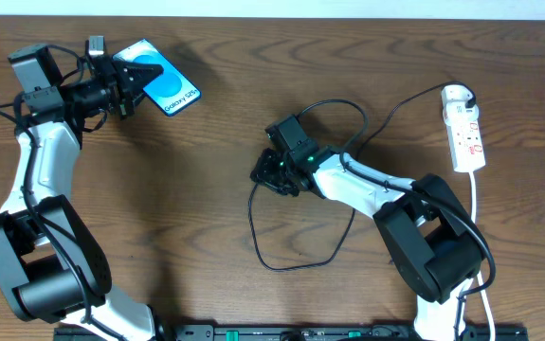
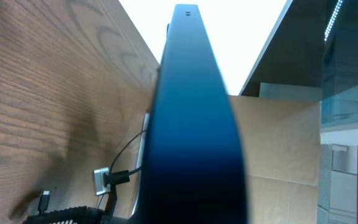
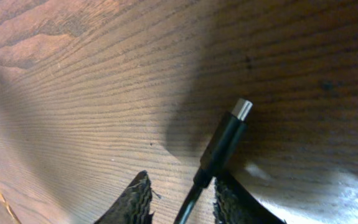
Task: Plug charger to phone and switch on socket
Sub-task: 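Grasp the black cable's USB-C end with the right gripper and lift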
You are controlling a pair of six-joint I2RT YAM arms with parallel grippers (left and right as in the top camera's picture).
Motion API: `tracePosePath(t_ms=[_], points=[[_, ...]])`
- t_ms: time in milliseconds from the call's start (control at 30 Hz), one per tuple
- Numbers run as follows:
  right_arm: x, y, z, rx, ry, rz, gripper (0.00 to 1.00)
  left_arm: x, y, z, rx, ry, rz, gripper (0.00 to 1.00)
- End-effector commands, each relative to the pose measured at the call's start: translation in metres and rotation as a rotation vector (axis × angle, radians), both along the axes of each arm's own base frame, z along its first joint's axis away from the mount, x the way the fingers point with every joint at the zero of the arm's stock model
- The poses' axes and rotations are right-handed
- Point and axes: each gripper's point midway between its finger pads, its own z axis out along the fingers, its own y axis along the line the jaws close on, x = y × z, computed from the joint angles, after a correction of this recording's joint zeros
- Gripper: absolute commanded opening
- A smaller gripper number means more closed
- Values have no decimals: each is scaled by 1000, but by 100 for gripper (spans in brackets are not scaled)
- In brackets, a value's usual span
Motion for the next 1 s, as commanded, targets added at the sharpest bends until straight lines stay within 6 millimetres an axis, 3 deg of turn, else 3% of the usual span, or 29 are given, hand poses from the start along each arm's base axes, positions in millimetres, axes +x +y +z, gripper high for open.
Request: tracePosePath(t_ms=[0,233,367,500,633,767,867,967], points=[[4,-7,-16,-39,8,-30,25,-7,-5,12,-3,-47,-36,7],[18,-18,-16,-76,-64,-4,1,-7,-5,12,-3,-47,-36,7],[37,-14,-3,-19,-192,131,1,-7,-5,12,-3,-47,-36,7],[44,6,46,229,-368,382,1,-7,-5,12,-3,-47,-36,7],[37,-1,93,414,-457,529,1,-8,-5,12,-6,-49,-40,7],[18,-9,151,639,-547,677,1,-11,-8,15,-19,-55,-62,7],[4,-12,183,746,-599,756,1,-18,-16,22,-41,-97,-126,7],[-3,-11,203,795,-592,771,1,-29,-29,35,-68,-172,-226,7]])
